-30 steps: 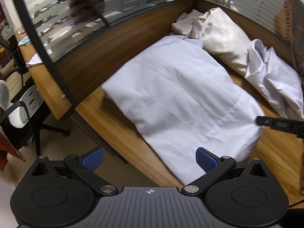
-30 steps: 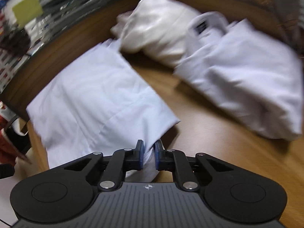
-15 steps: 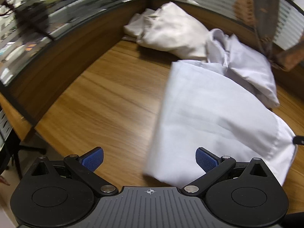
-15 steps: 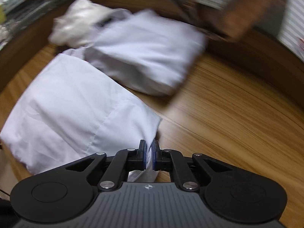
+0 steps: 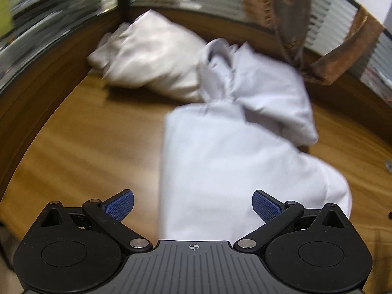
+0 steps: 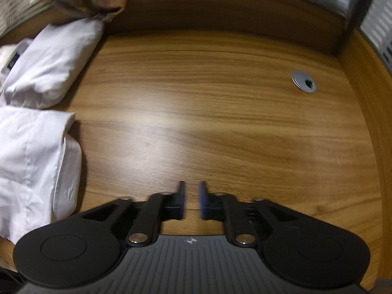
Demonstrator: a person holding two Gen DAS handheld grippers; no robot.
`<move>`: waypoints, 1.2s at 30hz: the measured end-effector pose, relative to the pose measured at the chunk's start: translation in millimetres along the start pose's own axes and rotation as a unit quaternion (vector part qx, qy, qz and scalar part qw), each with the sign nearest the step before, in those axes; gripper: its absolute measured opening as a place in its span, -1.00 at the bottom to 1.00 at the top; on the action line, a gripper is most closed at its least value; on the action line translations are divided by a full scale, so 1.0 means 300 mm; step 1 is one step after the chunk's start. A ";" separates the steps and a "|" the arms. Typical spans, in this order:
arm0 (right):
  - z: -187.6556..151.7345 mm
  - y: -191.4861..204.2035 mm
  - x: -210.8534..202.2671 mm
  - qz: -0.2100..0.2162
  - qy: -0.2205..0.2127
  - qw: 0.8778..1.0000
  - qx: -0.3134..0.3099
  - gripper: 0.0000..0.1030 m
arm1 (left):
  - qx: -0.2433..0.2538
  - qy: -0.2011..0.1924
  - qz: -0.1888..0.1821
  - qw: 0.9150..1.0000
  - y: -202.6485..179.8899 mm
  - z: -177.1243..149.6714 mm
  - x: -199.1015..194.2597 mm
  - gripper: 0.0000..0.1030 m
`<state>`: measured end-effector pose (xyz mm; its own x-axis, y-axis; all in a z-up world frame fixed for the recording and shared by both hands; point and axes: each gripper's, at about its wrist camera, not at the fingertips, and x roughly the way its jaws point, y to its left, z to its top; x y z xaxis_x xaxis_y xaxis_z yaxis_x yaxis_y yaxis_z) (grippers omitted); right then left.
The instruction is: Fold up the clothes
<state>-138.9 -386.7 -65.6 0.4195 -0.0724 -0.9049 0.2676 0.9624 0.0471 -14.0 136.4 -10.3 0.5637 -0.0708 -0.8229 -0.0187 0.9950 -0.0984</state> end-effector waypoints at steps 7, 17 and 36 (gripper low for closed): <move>-0.026 0.029 -0.024 0.057 -0.030 0.998 0.022 0.67 | 0.006 -0.004 -0.037 0.999 -0.057 0.212 0.143 0.92; -0.051 0.260 0.047 0.106 0.006 0.993 -0.045 0.82 | 0.011 0.001 -0.157 0.988 -0.159 0.453 0.379 0.92; 0.042 0.381 0.124 0.107 0.049 0.992 -0.054 0.84 | 0.021 0.052 -0.186 0.981 -0.270 0.619 0.718 0.40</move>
<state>-81.9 -282.6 -88.5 0.3698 0.1571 -0.9157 0.0846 0.9758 0.2016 262.4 53.6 -75.6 0.4383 -0.4343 -0.7870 0.2076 0.9008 -0.3815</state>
